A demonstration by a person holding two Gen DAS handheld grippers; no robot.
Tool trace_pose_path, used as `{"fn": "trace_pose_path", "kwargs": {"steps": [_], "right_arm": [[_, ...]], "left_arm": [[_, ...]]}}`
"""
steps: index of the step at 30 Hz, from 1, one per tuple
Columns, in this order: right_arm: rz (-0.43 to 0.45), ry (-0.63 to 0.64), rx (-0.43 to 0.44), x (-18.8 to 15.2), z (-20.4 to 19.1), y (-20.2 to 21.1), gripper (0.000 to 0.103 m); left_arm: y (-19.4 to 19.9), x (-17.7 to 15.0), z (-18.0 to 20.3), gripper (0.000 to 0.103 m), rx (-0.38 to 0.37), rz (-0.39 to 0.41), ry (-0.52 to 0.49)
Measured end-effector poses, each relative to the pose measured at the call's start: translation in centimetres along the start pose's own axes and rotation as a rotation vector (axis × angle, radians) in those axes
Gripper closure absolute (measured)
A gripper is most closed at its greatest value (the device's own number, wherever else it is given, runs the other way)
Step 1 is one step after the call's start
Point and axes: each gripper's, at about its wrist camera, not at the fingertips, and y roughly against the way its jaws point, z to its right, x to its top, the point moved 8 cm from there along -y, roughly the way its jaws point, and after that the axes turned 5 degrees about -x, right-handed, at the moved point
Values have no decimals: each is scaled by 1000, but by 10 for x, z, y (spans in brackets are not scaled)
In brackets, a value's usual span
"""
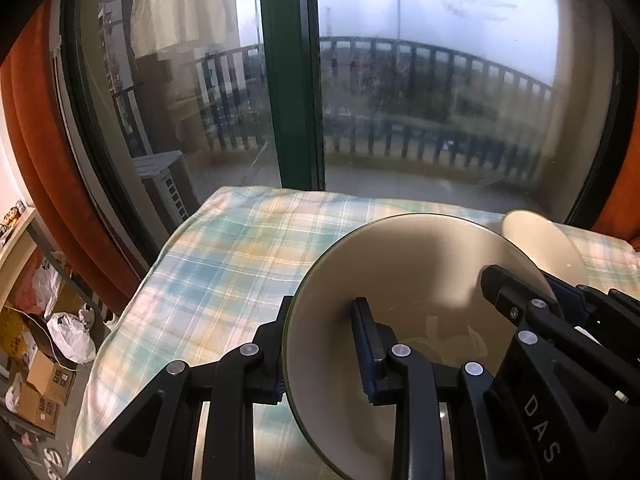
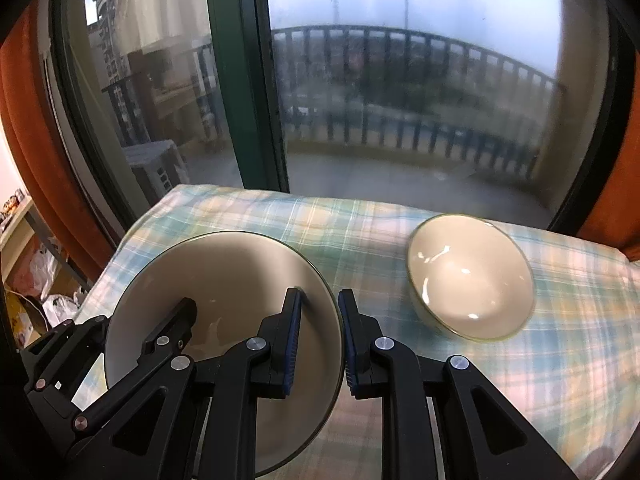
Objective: Organize plates and bowls
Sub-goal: 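Lift the cream bowl with both grippers and carry it beside the stacked plates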
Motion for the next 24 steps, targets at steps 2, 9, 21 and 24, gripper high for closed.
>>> {"fn": "trace_pose_path", "kwargs": {"steps": [2,9,21,24], "right_arm": [[9,0,-4,-2,2,10,81],[38,-1,-16,-16,13,47,81],[81,-16,-64,-57,55,111,81],[95,-34,-74,-67,69,127,81]], "left_arm": [[9,-2,3,76,-7,10,-2],[41,-16,18,76,-24,38,-23],[93,-50,64,76,-73,81,-94],[105,-58,78,76,-89,94,-113]]}}
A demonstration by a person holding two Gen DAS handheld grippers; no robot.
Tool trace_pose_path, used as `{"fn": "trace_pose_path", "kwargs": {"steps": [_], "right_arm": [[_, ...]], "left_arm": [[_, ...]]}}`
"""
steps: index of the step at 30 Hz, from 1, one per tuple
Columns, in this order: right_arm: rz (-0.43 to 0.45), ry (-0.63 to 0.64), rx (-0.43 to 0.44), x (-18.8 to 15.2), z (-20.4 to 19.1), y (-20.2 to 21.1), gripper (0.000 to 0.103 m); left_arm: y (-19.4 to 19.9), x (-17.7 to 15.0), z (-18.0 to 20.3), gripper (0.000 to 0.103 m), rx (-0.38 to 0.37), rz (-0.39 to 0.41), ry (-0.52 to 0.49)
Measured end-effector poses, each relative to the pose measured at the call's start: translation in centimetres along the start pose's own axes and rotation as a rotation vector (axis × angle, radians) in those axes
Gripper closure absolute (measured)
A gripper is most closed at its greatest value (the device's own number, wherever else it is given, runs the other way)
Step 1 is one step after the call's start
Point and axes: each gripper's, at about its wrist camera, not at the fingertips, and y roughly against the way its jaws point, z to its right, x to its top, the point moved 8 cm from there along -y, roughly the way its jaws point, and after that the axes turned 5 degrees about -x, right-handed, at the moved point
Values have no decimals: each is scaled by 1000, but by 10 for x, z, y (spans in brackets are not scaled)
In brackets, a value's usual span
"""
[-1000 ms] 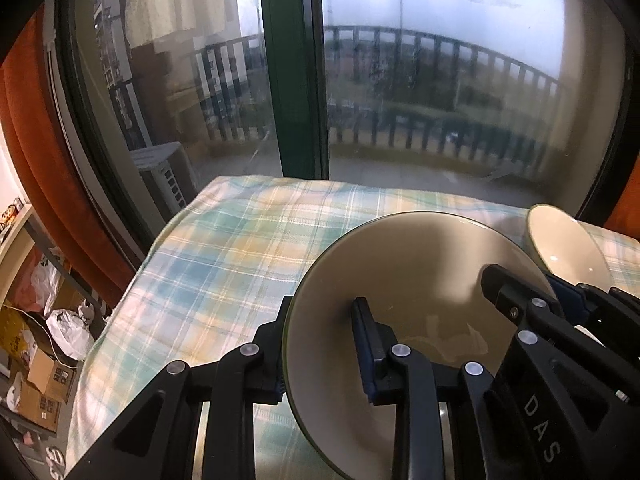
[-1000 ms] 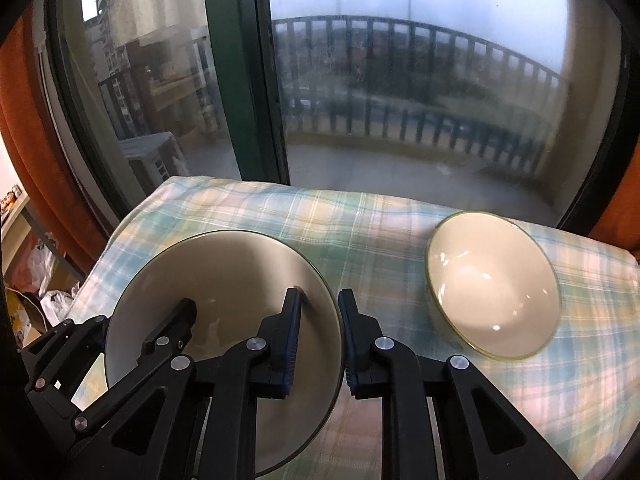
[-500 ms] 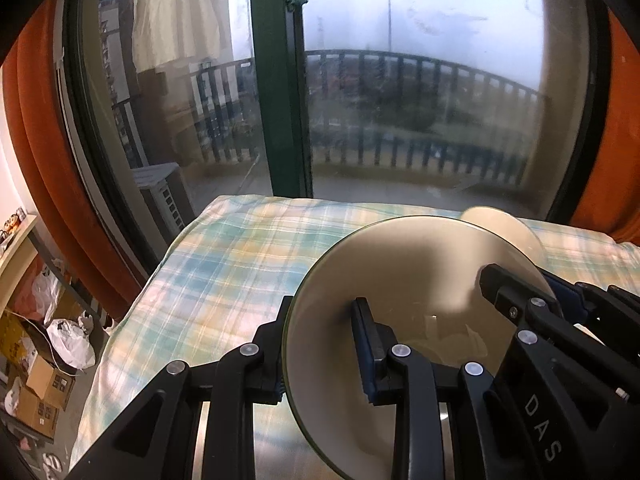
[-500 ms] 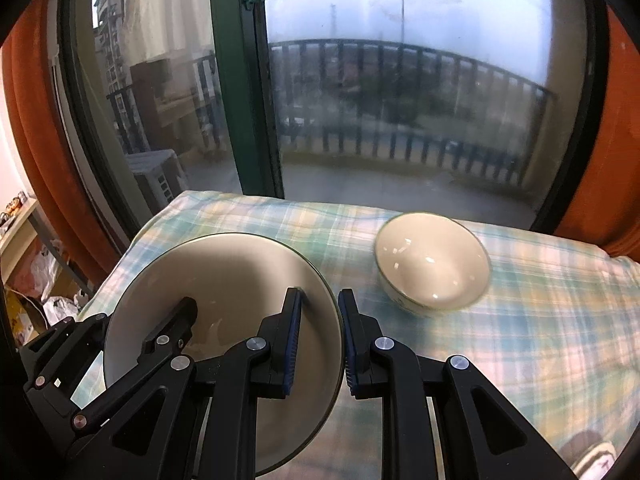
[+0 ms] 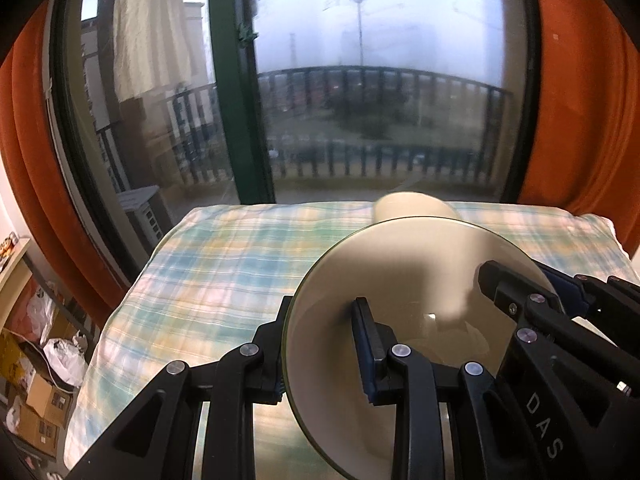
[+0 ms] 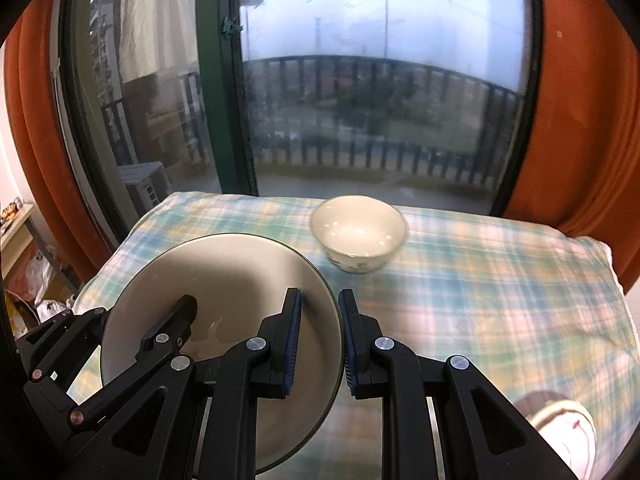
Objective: Organize plates and bowls
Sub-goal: 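Lift the cream bowl with both grippers and carry it beside the stacked plates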
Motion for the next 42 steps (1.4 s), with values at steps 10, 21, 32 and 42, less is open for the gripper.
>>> {"fn": "trace_pose_path", "kwargs": {"steps": [10,21,32,42], "right_arm": [[14,-49,-34,-33,51,38,81],[45,-50,-56,-69,89,67,81],[14,-86,-51,-107,104,75,81],[-12,-92,-61,-128,107,71,81]], "left_arm": [[25,-24,50,76,-59,6,-31],[46,-52,91,76,-102,12,-59],[51,-80,109,76,-132,-18,-88],[41,-99,113,76,-137,-52,-87]]}}
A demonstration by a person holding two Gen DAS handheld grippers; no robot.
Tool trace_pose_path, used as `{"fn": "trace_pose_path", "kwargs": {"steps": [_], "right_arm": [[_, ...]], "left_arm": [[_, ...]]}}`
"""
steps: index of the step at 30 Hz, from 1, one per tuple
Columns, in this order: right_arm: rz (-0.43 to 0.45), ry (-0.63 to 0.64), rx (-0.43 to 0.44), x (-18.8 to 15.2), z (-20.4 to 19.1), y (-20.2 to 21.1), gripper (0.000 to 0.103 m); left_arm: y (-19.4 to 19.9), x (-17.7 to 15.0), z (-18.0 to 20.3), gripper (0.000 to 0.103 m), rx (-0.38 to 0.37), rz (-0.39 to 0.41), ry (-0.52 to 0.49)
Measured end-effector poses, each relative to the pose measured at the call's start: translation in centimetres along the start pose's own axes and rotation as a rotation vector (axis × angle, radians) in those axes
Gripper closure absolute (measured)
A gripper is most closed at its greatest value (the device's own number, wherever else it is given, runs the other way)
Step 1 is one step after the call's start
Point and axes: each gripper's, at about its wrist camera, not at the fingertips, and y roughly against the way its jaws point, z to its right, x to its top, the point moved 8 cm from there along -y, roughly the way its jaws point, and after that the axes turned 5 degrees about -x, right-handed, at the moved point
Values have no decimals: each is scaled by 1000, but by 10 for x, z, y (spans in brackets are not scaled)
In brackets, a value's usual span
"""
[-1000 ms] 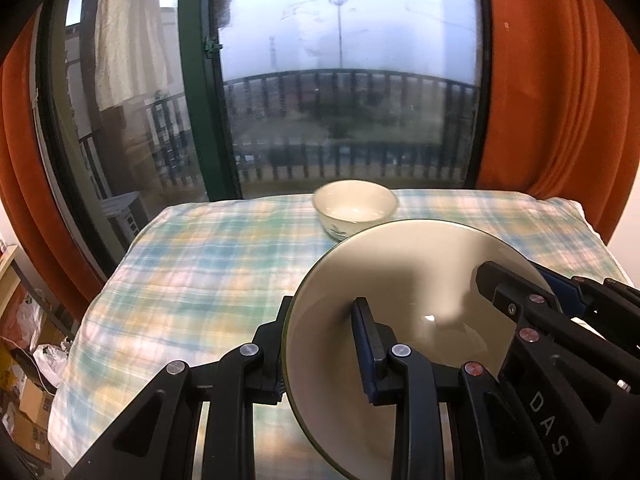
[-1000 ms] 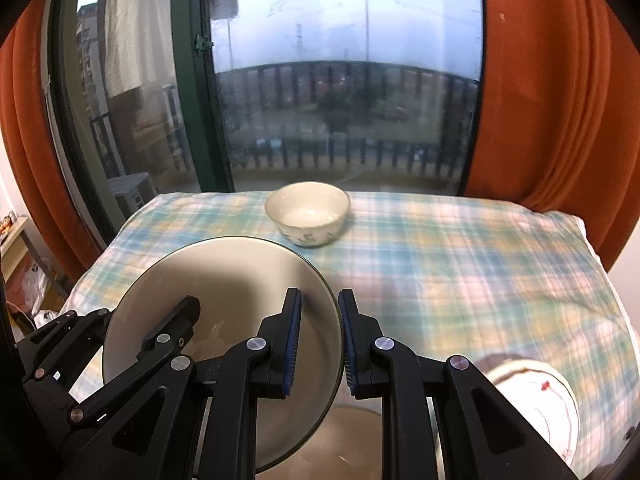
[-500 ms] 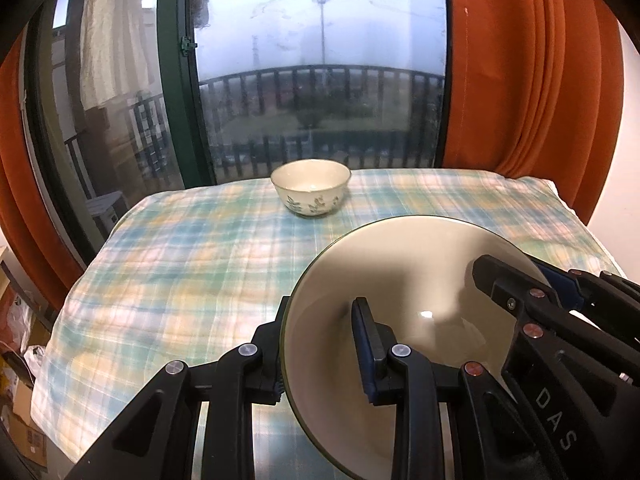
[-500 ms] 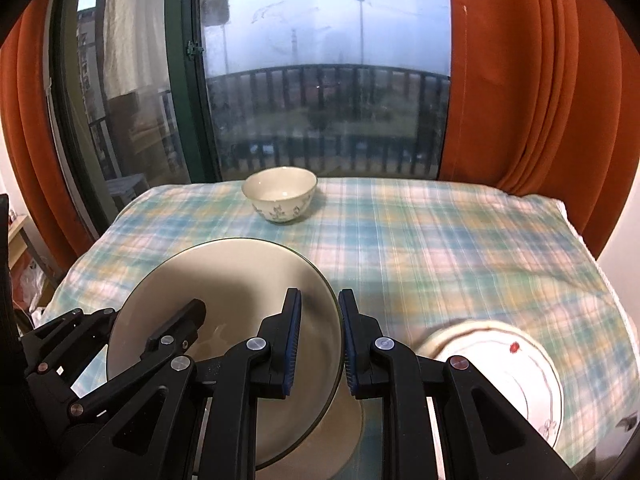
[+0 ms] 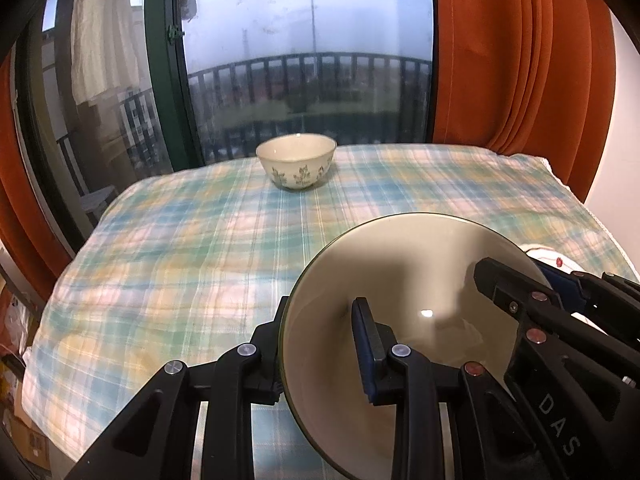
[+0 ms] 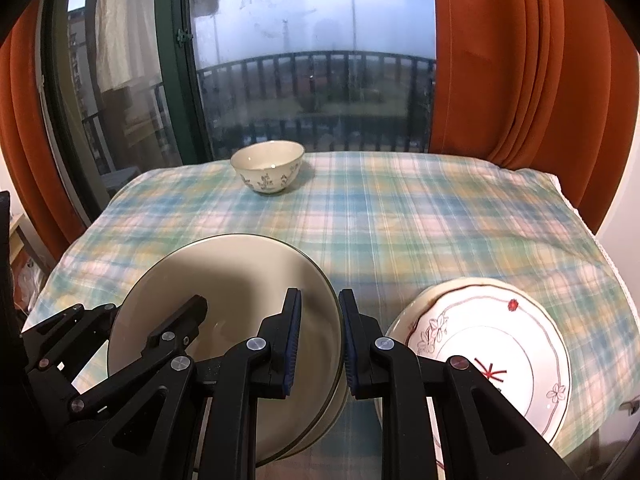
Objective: Organize plates and bowls
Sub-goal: 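Lift the cream bowl with both grippers and carry it beside the stacked plates, then lower the cream bowl onto the table and open both grippers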
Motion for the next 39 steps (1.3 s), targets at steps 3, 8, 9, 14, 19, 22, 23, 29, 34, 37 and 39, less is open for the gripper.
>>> {"fn": "trace_pose_path", "kwargs": {"steps": [3,8,9,14,19,22,23,29,34,37,39], "right_arm": [[-13,3,-1,-5,0,-5,81],[-42,5,-2,-13,0,-15,81],[-45,3,-2,-13,0,-16,81],[-43,10,-27,-19,3,-22,81],[-46,17,-34,-27,4,-29,81],[-36,12,-30,-26,5,-30,81],[-35,9,-29,-26,5,-30,81],[-31,14,-3,-26,1,-30,62],[6,18,-19,-21,-1,-20,21],[8,23,-15,-21,-5,-15,17],[19,11,0,-20,-7,-10,12]], "left_arm": [[-7,-7,0,76,-9,-28,9],[-15,-15,1,76,-9,-50,9],[-16,-16,2,76,-10,-53,7],[-24,-23,6,76,0,-62,-18],[-23,-23,7,76,23,-34,-33],[-24,-22,7,76,21,-26,-24],[-25,-22,6,76,22,-24,-23],[-23,-23,9,63,-25,-46,-28],[-14,-23,4,48,-22,-46,-25],[-4,-21,6,33,-44,-15,-33],[1,-18,6,30,-64,-1,-28]]}}
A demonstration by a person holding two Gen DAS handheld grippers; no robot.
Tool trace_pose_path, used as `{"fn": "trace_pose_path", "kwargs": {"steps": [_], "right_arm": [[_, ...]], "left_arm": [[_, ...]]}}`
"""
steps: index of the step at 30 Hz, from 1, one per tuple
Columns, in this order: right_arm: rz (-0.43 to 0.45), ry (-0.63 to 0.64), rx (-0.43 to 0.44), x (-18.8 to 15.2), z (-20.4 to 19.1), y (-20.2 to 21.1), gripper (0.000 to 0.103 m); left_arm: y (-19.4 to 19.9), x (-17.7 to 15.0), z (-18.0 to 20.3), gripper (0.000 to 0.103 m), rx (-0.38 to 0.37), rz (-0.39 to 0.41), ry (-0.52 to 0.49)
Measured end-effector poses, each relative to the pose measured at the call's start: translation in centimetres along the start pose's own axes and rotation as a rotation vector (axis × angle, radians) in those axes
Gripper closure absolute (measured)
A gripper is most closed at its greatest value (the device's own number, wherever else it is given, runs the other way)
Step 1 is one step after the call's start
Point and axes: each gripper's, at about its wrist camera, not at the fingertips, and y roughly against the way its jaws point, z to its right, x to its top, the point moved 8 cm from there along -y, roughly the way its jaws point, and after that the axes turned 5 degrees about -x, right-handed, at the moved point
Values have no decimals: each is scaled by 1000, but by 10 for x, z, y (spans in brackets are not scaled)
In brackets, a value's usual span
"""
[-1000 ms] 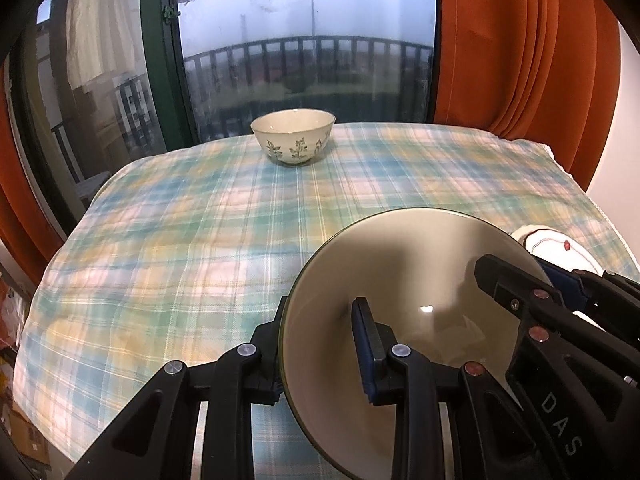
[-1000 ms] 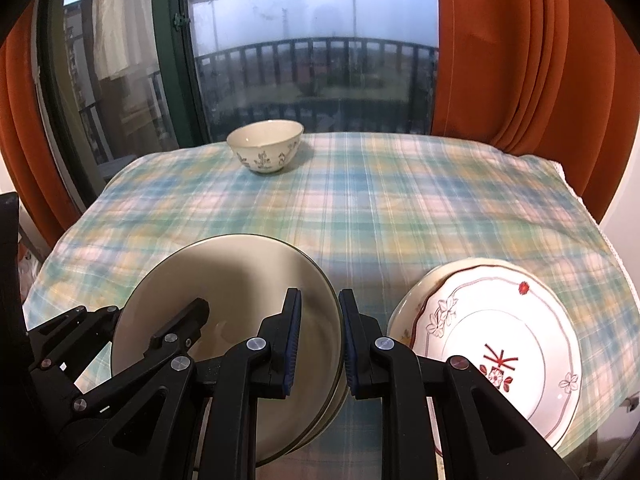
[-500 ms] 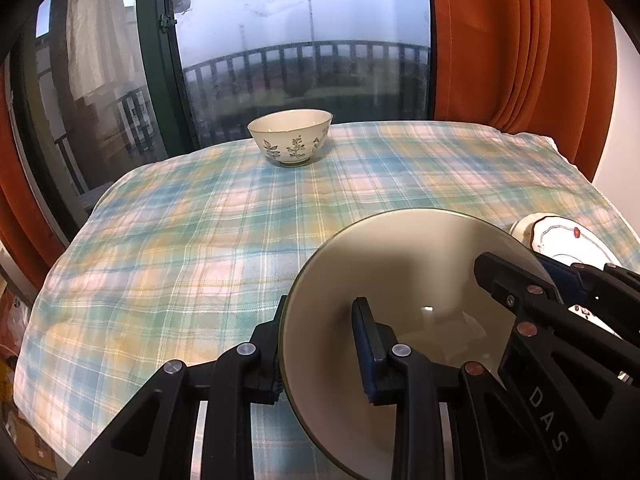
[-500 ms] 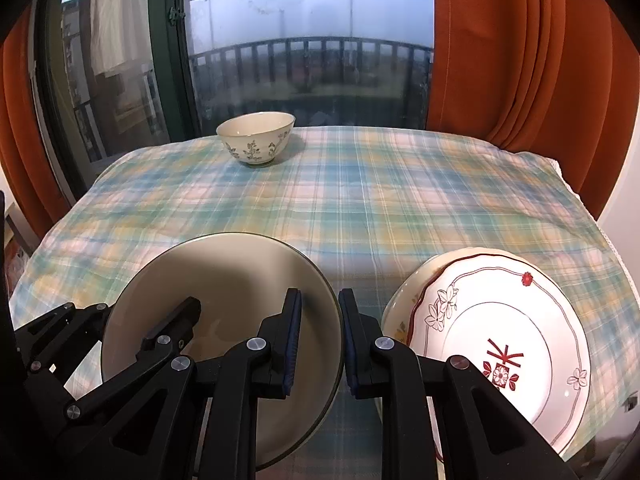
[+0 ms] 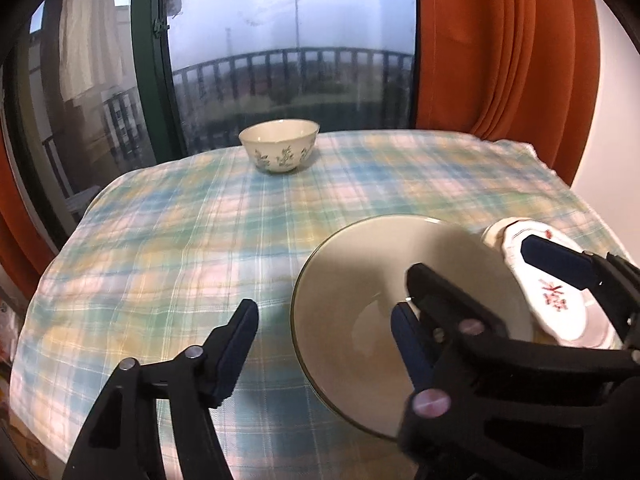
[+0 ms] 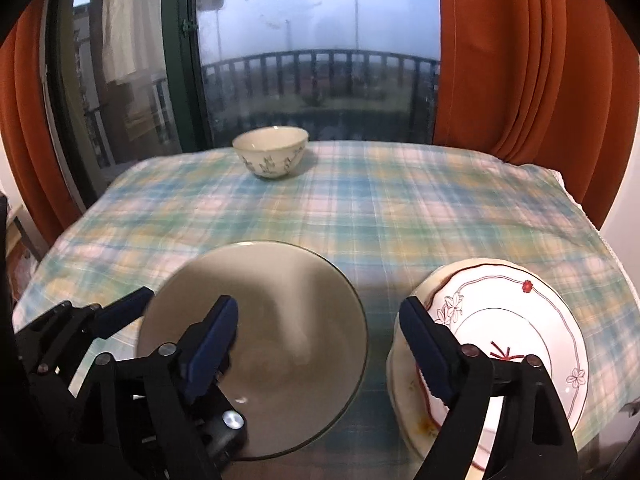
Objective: Organize plates and bowls
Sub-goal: 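Lower the cream bowl onto the table and open both grippers, then move both open grippers toward the small leaf-printed cream bowl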
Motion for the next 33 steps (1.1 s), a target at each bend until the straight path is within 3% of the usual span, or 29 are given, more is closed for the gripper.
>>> {"fn": "trace_pose_path", "kwargs": {"steps": [8,18,33], "right_arm": [[23,-4,-3,18,-6,11,10],[-17,-45,17,35,-13,-11,9],[16,-29,41,120,-35,-49,9]], "left_arm": [[8,17,-9,27,11,34,21],[-9,39,-28,27,31,18,31],[-36,116,-70,27,62,58,52]]}}
